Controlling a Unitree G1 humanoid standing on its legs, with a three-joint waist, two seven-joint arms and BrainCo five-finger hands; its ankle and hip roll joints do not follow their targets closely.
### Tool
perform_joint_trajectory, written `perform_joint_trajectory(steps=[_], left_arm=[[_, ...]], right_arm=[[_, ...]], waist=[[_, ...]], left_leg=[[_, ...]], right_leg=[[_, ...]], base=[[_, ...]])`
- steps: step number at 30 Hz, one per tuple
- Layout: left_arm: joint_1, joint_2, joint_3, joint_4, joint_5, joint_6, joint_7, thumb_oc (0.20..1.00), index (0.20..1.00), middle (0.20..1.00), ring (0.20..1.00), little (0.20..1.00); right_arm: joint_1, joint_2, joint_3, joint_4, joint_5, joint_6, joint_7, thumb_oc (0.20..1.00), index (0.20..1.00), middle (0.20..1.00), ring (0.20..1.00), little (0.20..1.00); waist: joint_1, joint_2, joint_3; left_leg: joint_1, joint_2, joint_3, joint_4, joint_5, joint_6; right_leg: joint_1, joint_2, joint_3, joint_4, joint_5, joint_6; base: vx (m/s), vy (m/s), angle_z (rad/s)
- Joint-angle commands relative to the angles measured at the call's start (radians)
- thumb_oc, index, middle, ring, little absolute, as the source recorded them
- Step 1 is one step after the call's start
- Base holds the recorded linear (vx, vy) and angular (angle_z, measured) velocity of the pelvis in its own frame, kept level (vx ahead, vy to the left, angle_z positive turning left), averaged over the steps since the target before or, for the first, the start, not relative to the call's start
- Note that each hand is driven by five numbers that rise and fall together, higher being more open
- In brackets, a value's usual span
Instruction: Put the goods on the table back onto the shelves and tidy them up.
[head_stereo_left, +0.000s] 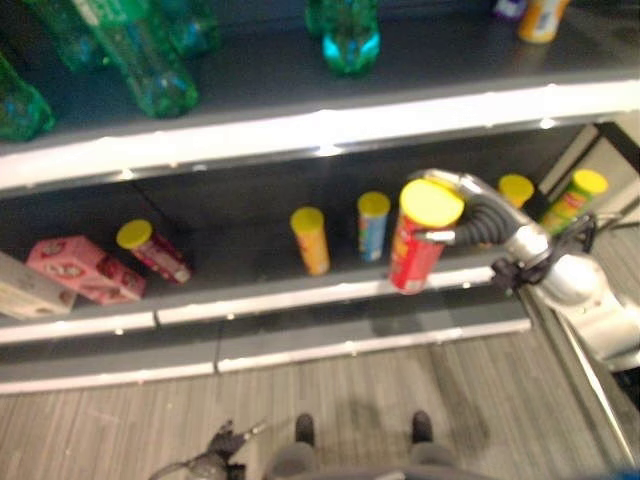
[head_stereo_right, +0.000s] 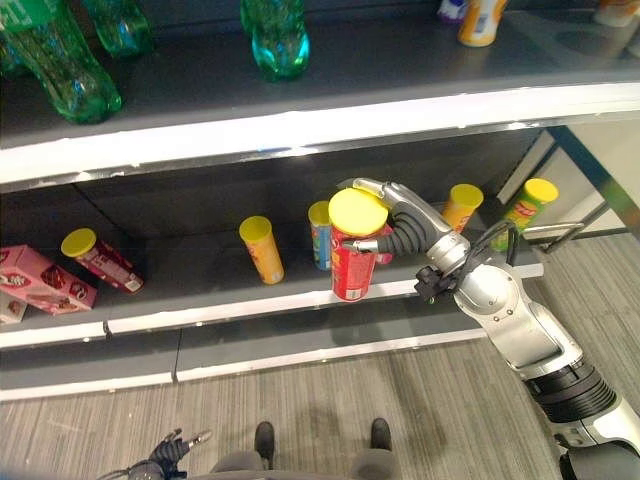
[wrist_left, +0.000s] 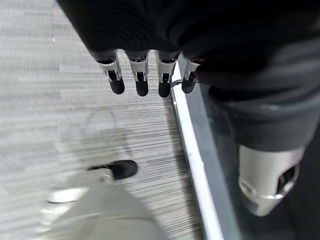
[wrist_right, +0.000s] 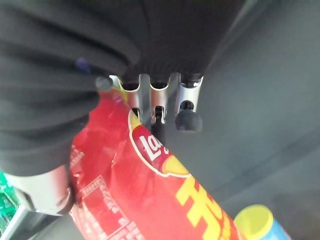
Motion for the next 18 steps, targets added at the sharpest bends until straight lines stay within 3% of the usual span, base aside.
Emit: perform_joint_trajectory(steps=[1, 6, 12, 18], left_arm=[[0.016, 0.016, -0.005, 0.052, 0.002, 0.006, 0.010, 1.000, 1.000, 1.000, 1.000, 1.000], [0.020, -0.007, 0.025, 0.047, -0.088, 0.006, 0.000, 1.000, 1.000, 1.000, 1.000, 1.000], [0.011, -0.025, 0.042, -0.018, -0.194, -0.009, 0.005, 1.000, 1.000, 1.000, 1.000, 1.000], [-0.035, 0.013, -0.033, -0.204, -0.214, -0.027, 0.050, 1.000, 1.000, 1.000, 1.000, 1.000]], right_arm=[[-0.123, -0.036, 0.043, -0.077, 0.044, -0.059, -0.022, 0.200, 0.200, 0.200, 0.200, 0.200], [-0.160, -0.050, 0.085, -0.082, 0.058, -0.058, -0.012, 0.200, 0.200, 0.200, 0.200, 0.200], [-0.164, -0.047, 0.097, -0.079, 0.047, -0.052, -0.014, 0.200, 0.200, 0.200, 0.200, 0.200], [-0.111, -0.062, 0.027, -0.063, -0.005, -0.037, -0.066, 0.200, 0.200, 0.200, 0.200, 0.200]], waist=[[0.028, -0.031, -0.021], [0.042, -0.042, -0.015], [0.058, -0.059, 0.013], [0.050, -0.039, 0.036]], left_leg=[[0.011, 0.004, -0.067, 0.041, -0.112, 0.000], [-0.003, 0.025, -0.083, 0.083, -0.115, -0.017], [-0.069, -0.001, -0.110, 0.231, -0.146, -0.026], [-0.130, -0.009, -0.117, 0.232, -0.134, -0.024]], right_leg=[[-0.031, 0.110, -0.023, 0.042, -0.059, -0.078], [-0.013, 0.120, -0.051, 0.042, -0.078, -0.088], [0.022, 0.105, -0.085, 0.043, -0.089, -0.096], [-0.017, 0.064, -0.143, 0.122, -0.111, -0.095]], base=[[0.03, -0.083, 0.00], [0.01, -0.095, 0.13], [0.00, -0.059, 0.22], [-0.03, 0.065, 0.47]])
